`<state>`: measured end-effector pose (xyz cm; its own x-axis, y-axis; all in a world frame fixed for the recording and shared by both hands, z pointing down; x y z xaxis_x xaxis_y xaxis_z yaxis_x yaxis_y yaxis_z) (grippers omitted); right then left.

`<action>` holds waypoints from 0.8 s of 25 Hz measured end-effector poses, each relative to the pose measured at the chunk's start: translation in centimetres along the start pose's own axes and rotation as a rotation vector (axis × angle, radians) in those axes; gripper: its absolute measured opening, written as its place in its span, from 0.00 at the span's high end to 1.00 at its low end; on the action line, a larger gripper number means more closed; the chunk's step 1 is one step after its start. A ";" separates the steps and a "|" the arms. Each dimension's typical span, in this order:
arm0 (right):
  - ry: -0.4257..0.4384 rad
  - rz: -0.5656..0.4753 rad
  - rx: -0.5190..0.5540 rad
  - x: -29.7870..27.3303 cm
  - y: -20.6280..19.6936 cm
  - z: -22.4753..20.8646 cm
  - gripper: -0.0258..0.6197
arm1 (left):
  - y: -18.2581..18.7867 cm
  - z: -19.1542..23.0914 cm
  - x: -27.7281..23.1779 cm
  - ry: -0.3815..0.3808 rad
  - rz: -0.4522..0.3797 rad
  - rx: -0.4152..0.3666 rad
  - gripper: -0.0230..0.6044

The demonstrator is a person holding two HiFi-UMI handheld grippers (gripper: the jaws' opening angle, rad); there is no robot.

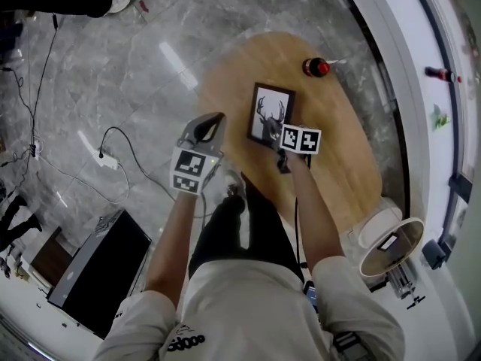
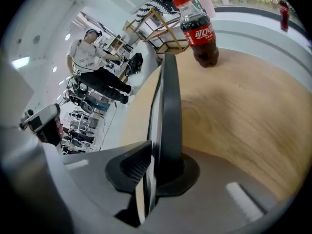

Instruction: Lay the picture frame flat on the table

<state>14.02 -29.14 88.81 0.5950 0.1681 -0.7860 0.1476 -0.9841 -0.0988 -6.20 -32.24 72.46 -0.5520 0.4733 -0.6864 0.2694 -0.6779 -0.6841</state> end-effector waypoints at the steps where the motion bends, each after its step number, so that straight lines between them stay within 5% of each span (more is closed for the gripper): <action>1: 0.000 0.010 0.000 -0.2 0.1 -0.2 0.90 | 0.0 0.1 0.0 0.001 0.002 -0.001 0.95; 20: -0.022 0.056 -0.020 -1.5 -0.7 -4.3 0.62 | -1.8 0.3 0.5 -0.021 0.013 0.022 0.95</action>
<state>16.43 -28.42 92.67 0.5851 0.1116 -0.8033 0.1305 -0.9905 -0.0425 -7.20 -30.99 73.40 -0.5654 0.4525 -0.6896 0.2591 -0.6963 -0.6694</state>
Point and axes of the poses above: the fingertips, and each gripper's own axes: x backward along the fingers, z to its left, y out of its top, the point moved 6 cm from there along x, backward along the fingers, and after that the axes turned 4 degrees about z, right-handed, at the moved point
